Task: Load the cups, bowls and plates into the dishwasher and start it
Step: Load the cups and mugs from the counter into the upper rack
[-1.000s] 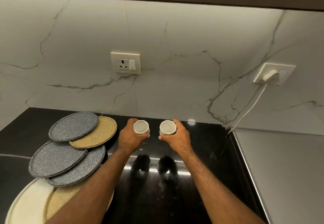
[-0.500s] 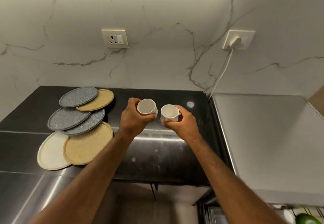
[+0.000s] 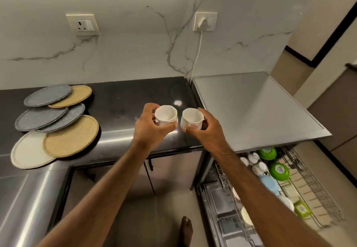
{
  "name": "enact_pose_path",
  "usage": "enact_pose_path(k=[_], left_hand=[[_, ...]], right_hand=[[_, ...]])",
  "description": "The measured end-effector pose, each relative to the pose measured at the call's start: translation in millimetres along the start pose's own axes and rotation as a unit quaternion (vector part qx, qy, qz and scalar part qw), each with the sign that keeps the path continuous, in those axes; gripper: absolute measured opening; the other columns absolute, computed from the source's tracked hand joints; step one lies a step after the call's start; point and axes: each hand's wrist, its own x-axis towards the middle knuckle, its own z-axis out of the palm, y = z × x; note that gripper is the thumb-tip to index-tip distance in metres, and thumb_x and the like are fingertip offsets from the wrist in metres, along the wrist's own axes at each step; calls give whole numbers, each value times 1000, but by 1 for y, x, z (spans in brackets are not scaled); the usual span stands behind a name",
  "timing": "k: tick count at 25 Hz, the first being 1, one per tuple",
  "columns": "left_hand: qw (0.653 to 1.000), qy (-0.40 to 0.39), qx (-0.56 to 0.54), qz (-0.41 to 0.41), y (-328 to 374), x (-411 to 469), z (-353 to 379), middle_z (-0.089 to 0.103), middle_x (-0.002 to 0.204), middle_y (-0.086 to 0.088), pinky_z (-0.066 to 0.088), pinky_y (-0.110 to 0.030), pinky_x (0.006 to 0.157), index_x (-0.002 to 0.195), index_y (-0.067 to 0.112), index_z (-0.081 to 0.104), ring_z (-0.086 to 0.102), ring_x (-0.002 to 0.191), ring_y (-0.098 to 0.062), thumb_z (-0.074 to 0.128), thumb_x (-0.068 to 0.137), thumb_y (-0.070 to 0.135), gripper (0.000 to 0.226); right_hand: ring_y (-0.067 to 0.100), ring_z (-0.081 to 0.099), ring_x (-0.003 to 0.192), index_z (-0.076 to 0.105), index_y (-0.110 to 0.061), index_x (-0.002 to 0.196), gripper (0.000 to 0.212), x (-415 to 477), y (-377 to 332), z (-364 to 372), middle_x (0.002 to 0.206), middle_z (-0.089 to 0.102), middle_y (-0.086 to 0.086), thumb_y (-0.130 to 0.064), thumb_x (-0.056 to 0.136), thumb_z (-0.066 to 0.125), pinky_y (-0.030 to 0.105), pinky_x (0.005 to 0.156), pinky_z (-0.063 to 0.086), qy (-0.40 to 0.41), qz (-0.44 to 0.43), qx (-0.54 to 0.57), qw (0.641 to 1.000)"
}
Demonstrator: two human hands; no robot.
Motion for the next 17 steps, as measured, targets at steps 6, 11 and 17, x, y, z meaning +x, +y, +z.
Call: enact_pose_path(k=[6, 11, 17], left_hand=[[995, -95, -34, 7, 18, -52, 37, 68, 105, 11, 60, -30, 75, 112, 40, 53, 68, 93, -12, 92, 64, 47, 62], [987, -156, -46, 3, 34, -70, 100, 69, 104, 12, 55, -23, 71, 112, 39, 55, 68, 92, -8, 93, 64, 42, 62], [972, -234, -26, -13, 22, -73, 197, 69, 102, 16, 55, -19, 74, 111, 42, 53, 68, 93, -4, 94, 61, 42, 65]], right_hand=[[5, 60, 110, 55, -36, 130, 73, -74, 17, -62, 124, 62, -14, -51, 66, 86, 29, 92, 55, 39, 38, -7, 998], [5, 58, 111, 53, -40, 126, 69, -101, 47, -122, 125, 57, -9, -43, 67, 89, 28, 91, 54, 88, 87, -17, 992], [10, 62, 113, 50, -34, 141, 89, -109, 120, -179, 125, 64, -13, -40, 62, 90, 30, 91, 57, 87, 160, -24, 983]])
